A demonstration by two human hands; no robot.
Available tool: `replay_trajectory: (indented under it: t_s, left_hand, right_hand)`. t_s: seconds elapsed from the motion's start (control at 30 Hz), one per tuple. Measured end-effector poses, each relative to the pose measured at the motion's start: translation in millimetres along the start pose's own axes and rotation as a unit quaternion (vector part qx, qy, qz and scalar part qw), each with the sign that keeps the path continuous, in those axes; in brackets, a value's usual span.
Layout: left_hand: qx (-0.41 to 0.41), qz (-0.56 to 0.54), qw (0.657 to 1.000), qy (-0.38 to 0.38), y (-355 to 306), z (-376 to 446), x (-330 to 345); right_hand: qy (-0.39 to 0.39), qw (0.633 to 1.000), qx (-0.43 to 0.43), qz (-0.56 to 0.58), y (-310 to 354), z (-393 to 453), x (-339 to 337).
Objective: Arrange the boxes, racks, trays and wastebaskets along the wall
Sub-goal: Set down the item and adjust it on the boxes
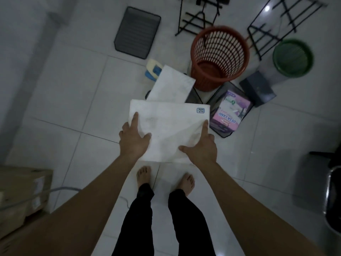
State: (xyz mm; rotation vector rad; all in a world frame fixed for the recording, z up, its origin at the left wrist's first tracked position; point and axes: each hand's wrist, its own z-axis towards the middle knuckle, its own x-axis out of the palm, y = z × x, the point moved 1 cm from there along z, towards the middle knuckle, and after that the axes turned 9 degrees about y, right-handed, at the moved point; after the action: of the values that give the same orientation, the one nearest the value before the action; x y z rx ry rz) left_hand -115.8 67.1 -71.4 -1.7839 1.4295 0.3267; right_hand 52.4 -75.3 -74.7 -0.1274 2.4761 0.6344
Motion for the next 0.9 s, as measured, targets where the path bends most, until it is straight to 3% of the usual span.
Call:
replay_trajectory:
  t_s: [0.23, 0.43, 0.9]
  left_hand:
    - [-0.039, -0.045, 0.995, -0.081, -1, -66, -99]
    - [-0.081, -0.088, 0.982, -0.144, 33, -107, -155]
    - [-0.191, -0.233, 0.929, -0.216, 224, -112, -264]
  right_hand:
    - [0.025, 0.994, -0.083, -0.061, 98, -67, -37]
    - [0.050, 0.979, -0.142, -0.140, 170, -109, -30]
    - [0.122, 0.915, -0.249, -0.295, 364, -134, 135]
